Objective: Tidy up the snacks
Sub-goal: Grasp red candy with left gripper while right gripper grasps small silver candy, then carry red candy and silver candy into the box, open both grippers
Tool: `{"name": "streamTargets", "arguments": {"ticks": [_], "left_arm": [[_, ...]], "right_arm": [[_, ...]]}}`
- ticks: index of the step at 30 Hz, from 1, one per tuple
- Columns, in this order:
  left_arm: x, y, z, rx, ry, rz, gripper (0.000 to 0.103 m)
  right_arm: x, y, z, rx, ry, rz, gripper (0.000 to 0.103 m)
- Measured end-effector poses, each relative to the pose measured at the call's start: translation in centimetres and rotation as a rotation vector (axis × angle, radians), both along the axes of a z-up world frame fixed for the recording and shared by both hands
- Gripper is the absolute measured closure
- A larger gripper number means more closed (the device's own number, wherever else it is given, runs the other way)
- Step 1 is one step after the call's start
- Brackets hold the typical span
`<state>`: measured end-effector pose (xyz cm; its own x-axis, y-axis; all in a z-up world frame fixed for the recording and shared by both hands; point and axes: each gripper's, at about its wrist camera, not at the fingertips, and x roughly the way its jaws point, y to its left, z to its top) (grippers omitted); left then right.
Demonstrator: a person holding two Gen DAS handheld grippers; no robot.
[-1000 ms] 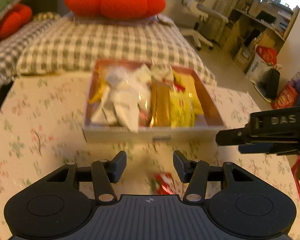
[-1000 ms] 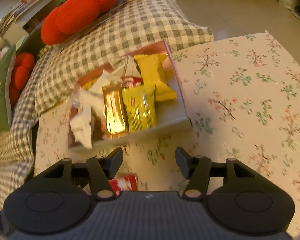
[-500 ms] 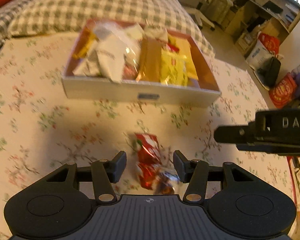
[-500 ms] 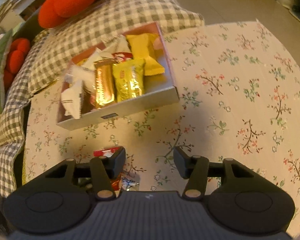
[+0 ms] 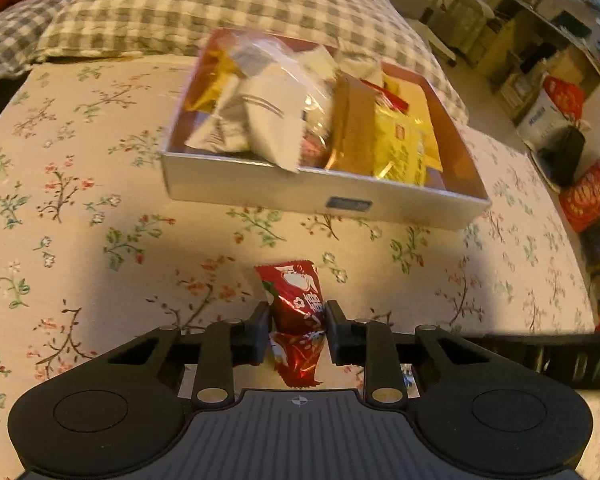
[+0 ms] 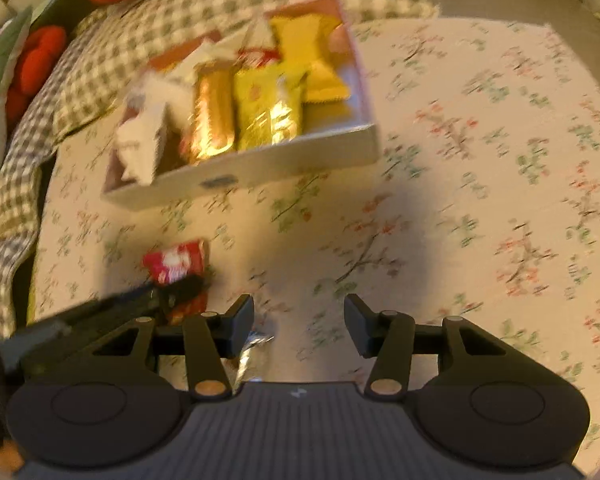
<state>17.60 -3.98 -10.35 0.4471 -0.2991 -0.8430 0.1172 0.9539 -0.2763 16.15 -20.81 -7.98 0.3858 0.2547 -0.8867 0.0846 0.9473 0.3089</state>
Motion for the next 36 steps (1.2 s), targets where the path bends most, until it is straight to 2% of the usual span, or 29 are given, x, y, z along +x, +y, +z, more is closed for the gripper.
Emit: {"name": "streamTargets", "arguments": {"ticks": [3, 9, 11, 12, 15, 19, 24, 31, 36], "left_arm": [[0.2, 0.6, 0.4, -0.008, -0.006, 0.021, 0.078], [0.3, 2.5, 0.7, -0.002, -0.012, 0.077, 0.078], [0.3, 3.0, 0.8, 0.005, -0.015, 0.089, 0.078], [0.4, 3.2, 0.8, 0.004, -0.014, 0.094, 0.078], [0.4, 3.5, 0.9, -0.006, -0.013, 0.101, 0.078], [0.3, 3.6, 1.1, -0.016, -0.02, 0.1, 0.078], [0.2, 3.4, 1.4, -0.028, -0.026, 0.093, 0.078], [0.2, 3.0, 1.9, -0.04, -0.042, 0.08, 0.078], [0.4, 3.0, 2.5, -0.051, -0.068, 0.088, 0.078]], "right_arm": [[-0.2, 1.4, -0.1, 0.028, 0.013, 0.054, 0.056], [-0.7, 5.7, -2.0, -0.023, 0.071, 0.152, 0.059], [-0.6, 6.7, -2.4, -0.059, 0.078, 0.167, 0.066], [-0.6, 7.2, -2.7, -0.085, 0.076, 0.172, 0.078], [-0.8, 8.5, -2.6, -0.163, 0.03, 0.173, 0.087], [-0.7, 7.9, -0.6, -0.139, -0.039, 0.144, 0.089], [0.1, 6.7, -0.8, -0.128, -0.031, 0.108, 0.089], [0.2, 4.3, 0.7, -0.077, -0.066, 0.033, 0.089], [0.7, 1.3, 1.1, -0.05, -0.074, -0.044, 0.089]]}}
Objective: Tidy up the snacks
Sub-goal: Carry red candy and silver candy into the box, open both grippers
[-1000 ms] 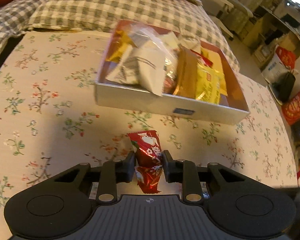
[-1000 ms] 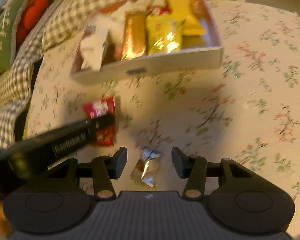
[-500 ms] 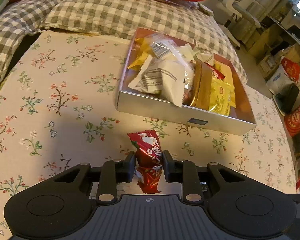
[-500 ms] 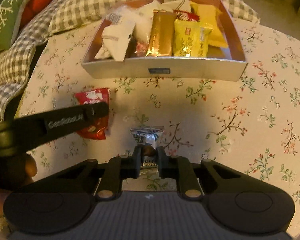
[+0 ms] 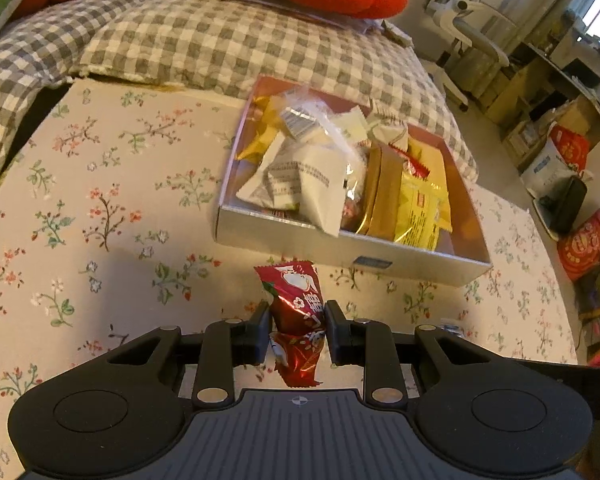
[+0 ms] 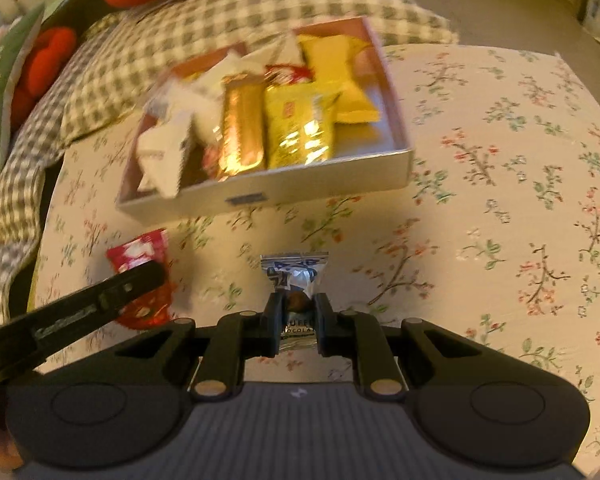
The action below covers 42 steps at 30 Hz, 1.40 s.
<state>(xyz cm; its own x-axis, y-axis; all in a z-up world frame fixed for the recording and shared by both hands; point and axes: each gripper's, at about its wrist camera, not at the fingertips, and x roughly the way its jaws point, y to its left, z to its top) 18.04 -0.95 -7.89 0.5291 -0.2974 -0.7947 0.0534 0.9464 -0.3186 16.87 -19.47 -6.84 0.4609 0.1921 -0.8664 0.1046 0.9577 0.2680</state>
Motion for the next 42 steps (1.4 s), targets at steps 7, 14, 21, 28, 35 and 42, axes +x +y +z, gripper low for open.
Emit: {"name": "streamTargets", "arguments": {"ticks": [7, 14, 21, 28, 35, 42], "left_arm": [[0.4, -0.5, 0.2, -0.021, -0.022, -0.005, 0.078], [1.2, -0.6, 0.8, -0.026, -0.063, 0.013, 0.078], [2.4, -2.0, 1.0, -0.056, -0.087, -0.028, 0.078], [4.2, -3.0, 1.8, -0.13, -0.093, -0.054, 0.078], [5.9, -6.1, 2.2, -0.124, -0.111, -0.126, 0.078], [7.1, -6.4, 1.5, -0.16, -0.082, -0.13, 0.078]], "right_arm": [[0.1, -0.6, 0.1, 0.026, -0.018, -0.027, 0.089], [1.0, -3.1, 0.5, 0.068, -0.047, -0.098, 0.089], [2.3, -4.2, 0.2, 0.093, -0.047, -0.133, 0.089], [3.6, -5.0, 0.2, 0.128, -0.057, -0.136, 0.089], [4.7, -4.8, 0.0, 0.16, -0.044, -0.1, 0.09], [3.7, -5.3, 1.2, 0.173, -0.074, -0.093, 0.099]]}}
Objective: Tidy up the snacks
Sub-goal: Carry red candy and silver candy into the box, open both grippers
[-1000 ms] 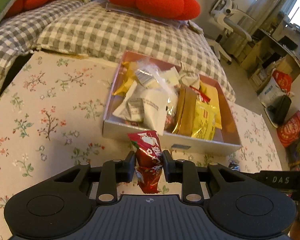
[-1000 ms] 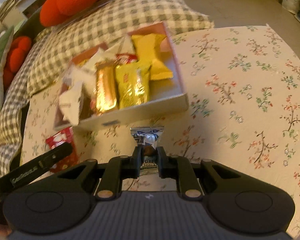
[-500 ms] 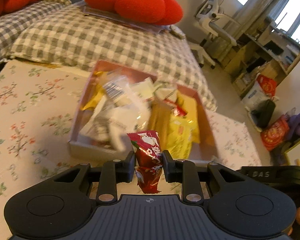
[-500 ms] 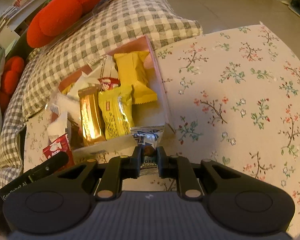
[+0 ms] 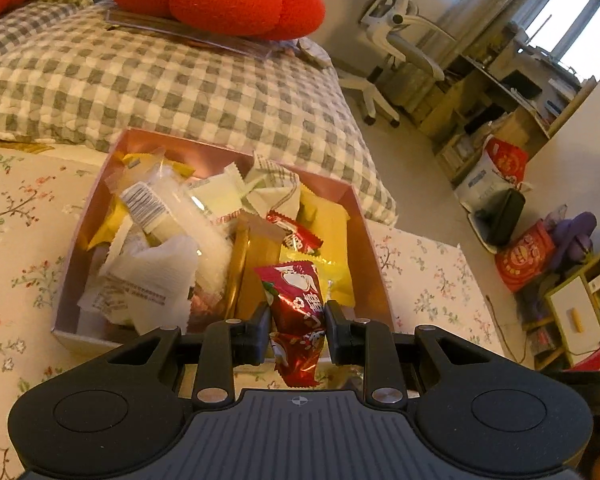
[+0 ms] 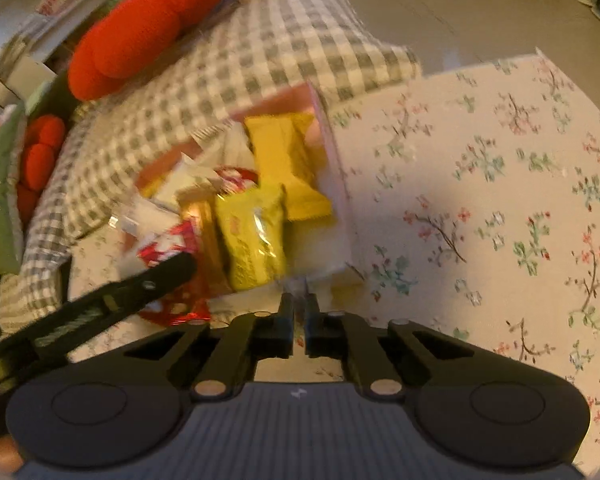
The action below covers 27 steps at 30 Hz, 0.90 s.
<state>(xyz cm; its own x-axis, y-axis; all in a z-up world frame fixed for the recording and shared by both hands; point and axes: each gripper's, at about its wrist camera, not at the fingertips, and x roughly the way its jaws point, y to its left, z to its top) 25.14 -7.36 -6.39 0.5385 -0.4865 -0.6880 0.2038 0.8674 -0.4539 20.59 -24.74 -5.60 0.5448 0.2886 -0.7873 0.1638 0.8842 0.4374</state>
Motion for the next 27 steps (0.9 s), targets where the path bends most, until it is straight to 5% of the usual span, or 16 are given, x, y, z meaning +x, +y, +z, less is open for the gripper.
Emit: {"name": "streamTargets", "arguments": {"ticks": [5, 8, 10, 12, 14, 15, 16, 19, 27], "left_arm": [[0.4, -0.2, -0.3, 0.017, 0.005, -0.012, 0.078], [0.4, 0.4, 0.0, 0.029, -0.006, -0.003, 0.078], [0.3, 0.6, 0.3, 0.032, -0.018, -0.002, 0.078], [0.2, 0.5, 0.4, 0.035, -0.024, -0.01, 0.078], [0.1, 0.2, 0.3, 0.042, -0.024, -0.024, 0.078], [0.1, 0.1, 0.1, 0.043, -0.02, -0.027, 0.078], [0.0, 0.1, 0.0, 0.045, -0.016, -0.027, 0.078], [0.0, 0.6, -0.1, 0.041, -0.007, -0.02, 0.078], [0.5, 0.2, -0.3, -0.012, 0.006, -0.028, 0.078]], "right_arm": [[1.0, 0.1, -0.6, -0.033, 0.0, -0.006, 0.099], [0.7, 0.4, -1.1, -0.075, 0.009, 0.072, 0.08], [0.4, 0.4, -1.2, -0.121, -0.004, 0.085, 0.053], [0.4, 0.6, -1.2, -0.148, -0.023, 0.088, 0.042], [0.8, 1.4, -1.8, -0.152, -0.031, 0.101, 0.044], [1.1, 2.0, -2.3, -0.17, -0.029, 0.112, 0.058], [1.6, 2.7, -3.0, -0.207, -0.019, 0.119, 0.082], [1.8, 3.2, -3.9, -0.256, 0.035, 0.115, 0.083], [0.4, 1.5, 1.2, -0.16, -0.114, 0.072, 0.083]]}}
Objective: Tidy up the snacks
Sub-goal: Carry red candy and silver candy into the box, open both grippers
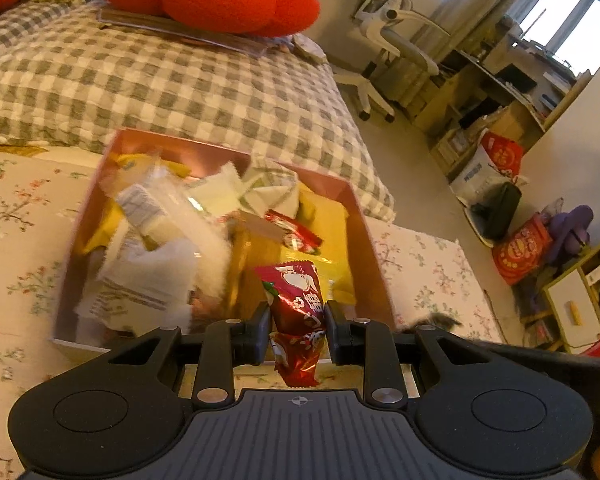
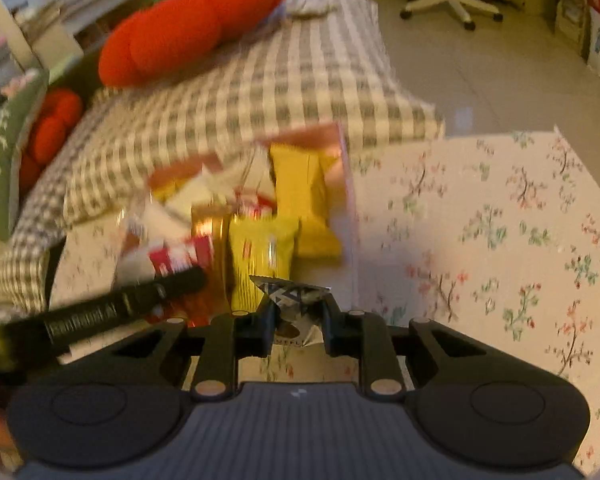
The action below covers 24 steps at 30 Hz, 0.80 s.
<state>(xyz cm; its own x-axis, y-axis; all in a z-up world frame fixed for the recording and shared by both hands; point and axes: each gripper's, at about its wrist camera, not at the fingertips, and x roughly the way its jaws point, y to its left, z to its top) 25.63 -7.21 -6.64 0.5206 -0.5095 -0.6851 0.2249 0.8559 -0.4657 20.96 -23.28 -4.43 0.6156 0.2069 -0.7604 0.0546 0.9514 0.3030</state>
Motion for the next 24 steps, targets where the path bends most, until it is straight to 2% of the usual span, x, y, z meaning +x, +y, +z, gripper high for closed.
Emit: {"name": "streamTargets", "arguments": {"ticks": [7, 10, 12, 14, 18, 21, 22, 23, 24], "left_arm": [[1.5, -1.0, -0.9, -0.101, -0.007, 0.025, 0.078], [1.8, -1.6, -1.4, -0.089, -0.029, 0.03, 0.078], [1.9, -1.6, -2.3, -0.114, -0.024, 0.029, 0.078], [1.9, -1.6, -3.0, -0.135, -0.017, 0.026, 0.078], [1.6, -1.7, -2.6, -0.113, -0.062, 0.015, 0.075], [1.2, -1.6, -1.2, -0.096, -0.12, 0.014, 0.06], [1.0, -1.5, -0.6, -0.088, -0.147, 0.014, 0.049], [0.9, -1.4, -0.2, -0.081, -0.166, 0.013, 0.043], [0.7, -1.3, 0.3, -0.069, -0.185, 0.012, 0.043]], "right_arm": [[2.3, -0.6, -1.6, 0.071, -0.048, -0.062, 0.082], [2.9, 0.1, -2.1, 0.037, -0.042, -0.068, 0.082], [2.8, 0.0, -2.6, 0.022, -0.019, -0.078, 0.081], [2.9, -0.3, -3.1, 0.033, -0.006, -0.083, 0.08], [2.9, -0.8, -3.5, 0.07, 0.003, -0.106, 0.079], [2.6, -1.2, -3.1, 0.106, -0.004, -0.121, 0.074], [2.6, -1.3, -2.9, 0.114, -0.007, -0.123, 0.071], [2.5, -1.3, -2.8, 0.119, -0.012, -0.124, 0.07], [2.3, -1.3, -2.6, 0.122, -0.017, -0.125, 0.067]]}}
